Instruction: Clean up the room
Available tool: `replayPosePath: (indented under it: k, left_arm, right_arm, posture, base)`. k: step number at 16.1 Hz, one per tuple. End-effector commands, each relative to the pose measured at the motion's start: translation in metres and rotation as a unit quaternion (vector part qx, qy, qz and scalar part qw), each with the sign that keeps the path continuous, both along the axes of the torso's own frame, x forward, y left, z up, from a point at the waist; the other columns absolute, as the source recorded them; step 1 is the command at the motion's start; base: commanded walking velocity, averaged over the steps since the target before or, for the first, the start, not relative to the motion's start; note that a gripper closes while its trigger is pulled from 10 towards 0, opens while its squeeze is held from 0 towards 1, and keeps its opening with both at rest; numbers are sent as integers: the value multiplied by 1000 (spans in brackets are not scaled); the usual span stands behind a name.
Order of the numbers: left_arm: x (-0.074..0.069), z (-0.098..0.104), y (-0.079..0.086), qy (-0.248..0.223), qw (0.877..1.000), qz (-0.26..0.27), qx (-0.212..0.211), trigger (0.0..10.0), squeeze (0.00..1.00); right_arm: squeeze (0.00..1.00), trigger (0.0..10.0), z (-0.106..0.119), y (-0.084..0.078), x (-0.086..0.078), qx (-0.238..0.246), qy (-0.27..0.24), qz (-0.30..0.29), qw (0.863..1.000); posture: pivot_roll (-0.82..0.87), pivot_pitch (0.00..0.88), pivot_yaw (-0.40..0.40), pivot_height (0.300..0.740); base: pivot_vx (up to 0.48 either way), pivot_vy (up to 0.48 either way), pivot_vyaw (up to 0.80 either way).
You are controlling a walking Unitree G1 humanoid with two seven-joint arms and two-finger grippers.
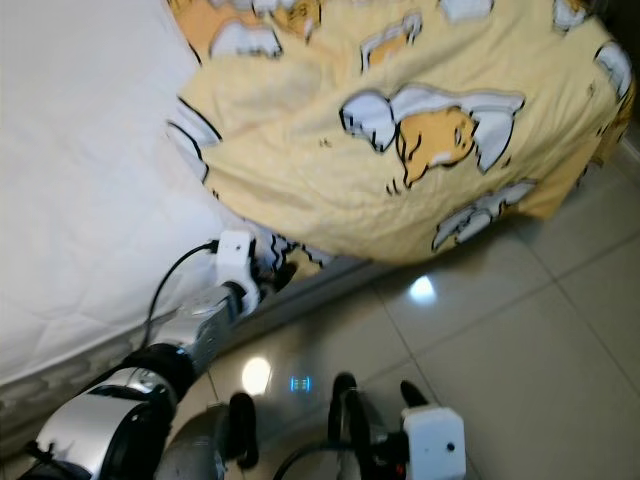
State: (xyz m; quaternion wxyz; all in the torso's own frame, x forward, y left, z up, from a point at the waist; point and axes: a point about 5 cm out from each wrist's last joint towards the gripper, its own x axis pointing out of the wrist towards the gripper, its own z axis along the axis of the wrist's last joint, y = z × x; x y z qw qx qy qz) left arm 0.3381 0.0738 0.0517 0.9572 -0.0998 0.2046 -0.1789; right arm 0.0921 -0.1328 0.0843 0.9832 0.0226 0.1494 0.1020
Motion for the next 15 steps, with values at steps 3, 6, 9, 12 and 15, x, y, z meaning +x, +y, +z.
replayPosePath:
  k: [3,6,9,12,15]
  left_arm:
    - [-5,-1,-15,-17,999,-36,-19,10000,0]
    - [-3,-2,-9,-23,999,-15,18,10000,0]
    - [0,-2,1,-18,999,19,29,4824,0]
    - [4,0,8,9,996,78,-37,0,0]
    - [8,4,10,20,990,109,-87,0,0]
  right_arm:
    - [373,10000,2,1,-10,-2,19,-11,1000]
    - [369,10000,2,4,-11,2,24,-13,1000]
    - [373,10000,5,2,-16,0,32,-20,999]
    - [373,10000,7,2,-23,-1,40,-24,999]
    - [369,10000,11,0,-28,-4,47,-28,998]
  posture:
    - [-280,442,6,735]
    - [-286,458,7,735]
    - [-309,471,-1,735]
    - [-333,483,-15,735]
    - [-355,495,-27,735]
  base:
    - [0,0,0]
    - [0,0,0]
    - [0,0,0]
    - [0,0,0]
    - [0,0,0]
